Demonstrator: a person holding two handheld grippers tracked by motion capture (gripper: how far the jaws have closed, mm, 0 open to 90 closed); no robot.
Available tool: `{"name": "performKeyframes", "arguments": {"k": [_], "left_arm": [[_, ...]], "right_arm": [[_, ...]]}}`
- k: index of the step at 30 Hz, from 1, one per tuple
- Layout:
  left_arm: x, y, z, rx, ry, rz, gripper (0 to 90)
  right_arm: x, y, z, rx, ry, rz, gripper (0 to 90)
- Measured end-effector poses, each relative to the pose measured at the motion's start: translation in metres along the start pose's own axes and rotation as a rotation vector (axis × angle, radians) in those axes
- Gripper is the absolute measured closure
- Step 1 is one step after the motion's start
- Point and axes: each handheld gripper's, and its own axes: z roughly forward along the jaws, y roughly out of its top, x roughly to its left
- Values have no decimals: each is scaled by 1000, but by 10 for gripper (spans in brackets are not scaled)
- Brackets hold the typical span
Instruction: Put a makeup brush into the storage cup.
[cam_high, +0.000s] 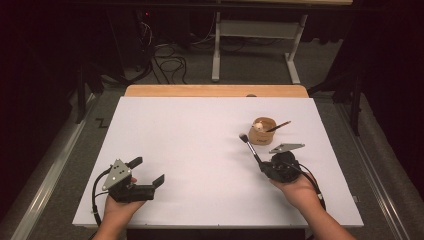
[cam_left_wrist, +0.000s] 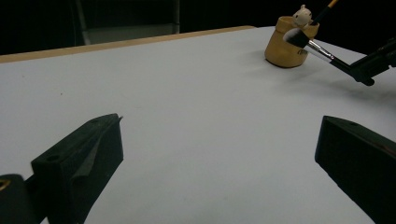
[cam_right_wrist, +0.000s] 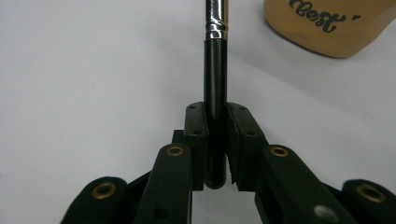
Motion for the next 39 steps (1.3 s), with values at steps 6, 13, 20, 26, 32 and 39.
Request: {"name": "performKeyframes", "arguments": {"k": [6,13,20,26,32,39], "left_arm": [[-1,0,0,4,3,0,18],[-1,-1,1,5,3,-5,19],[-2,-1,0,-9,13,-11,19],[-2,-1,-1,-5,17,-19,19],[-4,-1,0,-11,18,-21,24],[-6,-2,1,-10,16,-21,24]], "right_arm": [[1,-6,3,-87,23,12,809],[1,-14,3,-201,32,15,808],[2,-25,4,-308,49,35,808],[0,-35,3,-393,60,59,808],[-4,-38,-2,-455,63,48,808],[-2,-43,-8,-526,38,13,808]]}}
